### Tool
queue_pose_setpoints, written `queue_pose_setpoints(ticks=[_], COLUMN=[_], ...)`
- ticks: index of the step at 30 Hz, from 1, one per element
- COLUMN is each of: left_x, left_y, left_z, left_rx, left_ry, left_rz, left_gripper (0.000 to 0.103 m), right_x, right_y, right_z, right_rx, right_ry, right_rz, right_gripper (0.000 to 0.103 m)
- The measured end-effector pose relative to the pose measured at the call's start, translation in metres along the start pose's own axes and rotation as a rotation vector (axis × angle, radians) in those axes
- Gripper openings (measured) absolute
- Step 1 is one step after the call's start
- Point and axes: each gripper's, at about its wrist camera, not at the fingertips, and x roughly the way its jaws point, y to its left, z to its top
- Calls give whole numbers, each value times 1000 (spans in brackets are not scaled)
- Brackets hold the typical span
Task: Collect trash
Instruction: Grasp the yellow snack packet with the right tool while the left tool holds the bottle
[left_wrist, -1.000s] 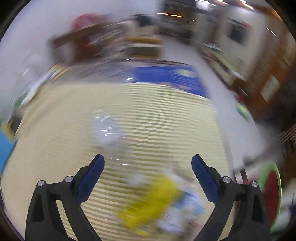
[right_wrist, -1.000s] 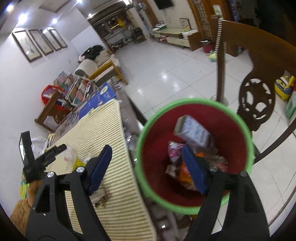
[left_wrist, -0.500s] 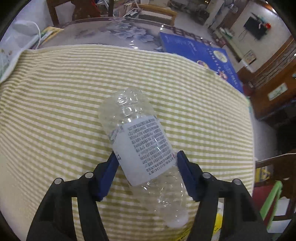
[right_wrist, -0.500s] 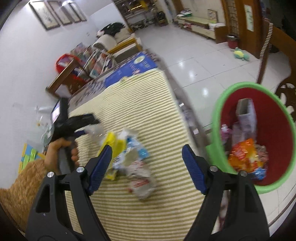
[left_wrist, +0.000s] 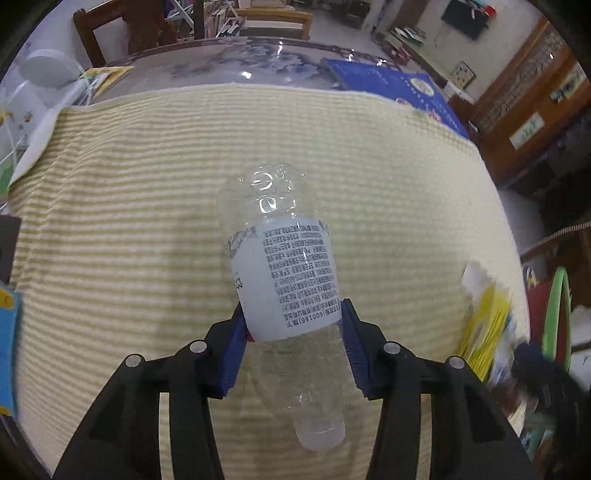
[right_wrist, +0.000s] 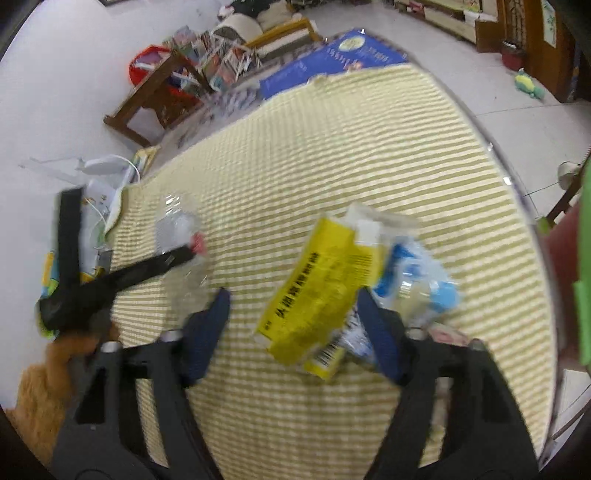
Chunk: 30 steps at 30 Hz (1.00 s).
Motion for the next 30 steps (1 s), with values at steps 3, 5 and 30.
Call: queue_pose_setpoints(ticks=[3,5,30], left_x=[-3,-5,14], left_y=[16,22,22], left_z=[-13,-18,-35], left_rx=[27,41,127], left_ry=[3,1,12], left_rz=[14,14,-54], left_gripper=[46,46,57], right_x=[17,18,48], right_y=[9,18,19], right_z=[5,8,16], right_rx=[5,-8,26], right_ry=[0,-13,48], right_rz=[-121,-190,-350], right_gripper=[47,47,71])
